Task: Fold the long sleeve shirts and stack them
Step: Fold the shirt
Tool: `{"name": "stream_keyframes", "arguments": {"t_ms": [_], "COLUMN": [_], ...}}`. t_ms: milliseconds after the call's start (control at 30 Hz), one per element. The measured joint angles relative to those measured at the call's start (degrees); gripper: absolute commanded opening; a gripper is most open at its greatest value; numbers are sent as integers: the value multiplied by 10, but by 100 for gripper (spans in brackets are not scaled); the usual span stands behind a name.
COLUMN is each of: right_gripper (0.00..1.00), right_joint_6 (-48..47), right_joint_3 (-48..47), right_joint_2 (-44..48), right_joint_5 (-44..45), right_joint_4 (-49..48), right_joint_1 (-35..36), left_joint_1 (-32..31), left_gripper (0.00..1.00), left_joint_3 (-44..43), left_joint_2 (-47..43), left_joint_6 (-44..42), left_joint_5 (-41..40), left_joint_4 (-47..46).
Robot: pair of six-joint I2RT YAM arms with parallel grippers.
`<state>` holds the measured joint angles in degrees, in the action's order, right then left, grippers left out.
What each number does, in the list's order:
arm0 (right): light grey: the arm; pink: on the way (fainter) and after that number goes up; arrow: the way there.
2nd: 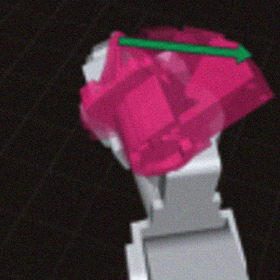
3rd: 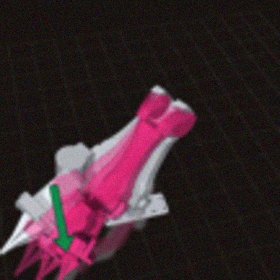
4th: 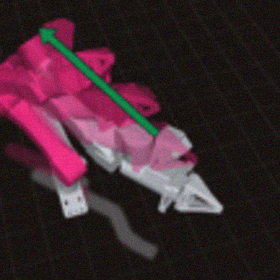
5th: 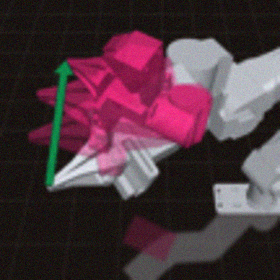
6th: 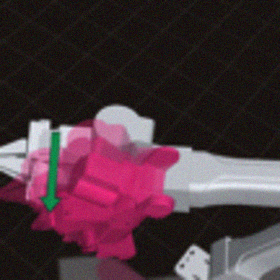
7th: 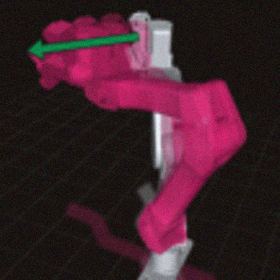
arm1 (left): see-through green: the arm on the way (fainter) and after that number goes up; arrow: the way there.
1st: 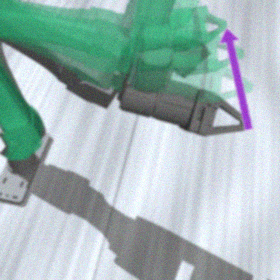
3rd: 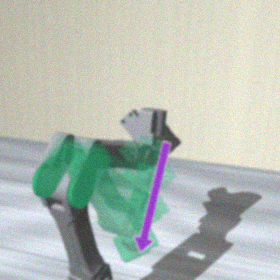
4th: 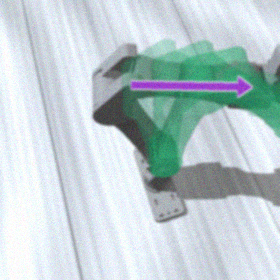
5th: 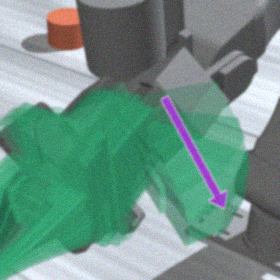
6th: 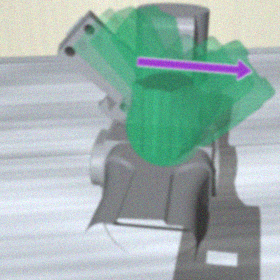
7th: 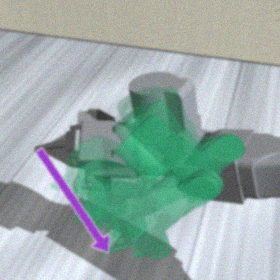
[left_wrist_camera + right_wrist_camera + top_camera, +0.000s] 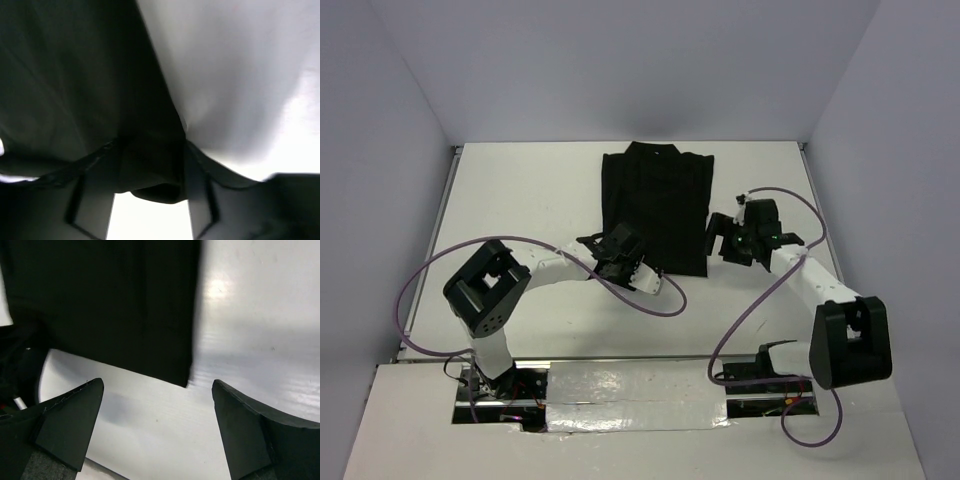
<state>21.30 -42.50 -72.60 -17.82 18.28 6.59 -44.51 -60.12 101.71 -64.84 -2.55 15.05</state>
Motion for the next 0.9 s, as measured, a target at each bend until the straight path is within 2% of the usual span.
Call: {"name": "stream_keyframes", "arguments": {"t_ms": [133,233,300,333,400,500,567,667,700,767,800,900], "right_gripper": [91,90,88,88,88,85,77,46,25,5,0,0], "right_joint_6": [36,61,74,79,90,105,113,127,131,139,142,142], "right_joint_3": [20,25,25,25,24,25,24,23,23,26,29,29], "right_joint_2": [-45,-79,-96,-103,-108,-118,-129,-154,-165,-181,-186,-185], "right_joint_5": [20,22,21,16,12,4,0,-16,-25,-33,-43,-45], "right_joint_4": [0,-2,-9,-14,-29,-54,-72,-105,-115,-126,-127,-123], "right_joint_1": [6,7,14,17,30,46,49,49,48,49,49,49], "left_joint_1": [0,0,0,0,0,0,0,0,0,0,1,6], "left_gripper": [32,18,13,6,3,5,10,9,6,0,0,0], "left_joint_3": [22,26,26,26,26,25,24,23,23,21,20,8], "left_joint_2": [0,1,2,2,2,2,2,2,2,2,2,2], "left_joint_6": [3,7,9,12,21,26,34,40,42,50,53,67], "left_joint_5": [-24,-26,-25,-25,-25,-23,-21,-21,-20,-20,-18,-9], "left_joint_4": [-35,-35,-34,-33,-33,-31,-31,-31,-31,-28,-25,-1]}}
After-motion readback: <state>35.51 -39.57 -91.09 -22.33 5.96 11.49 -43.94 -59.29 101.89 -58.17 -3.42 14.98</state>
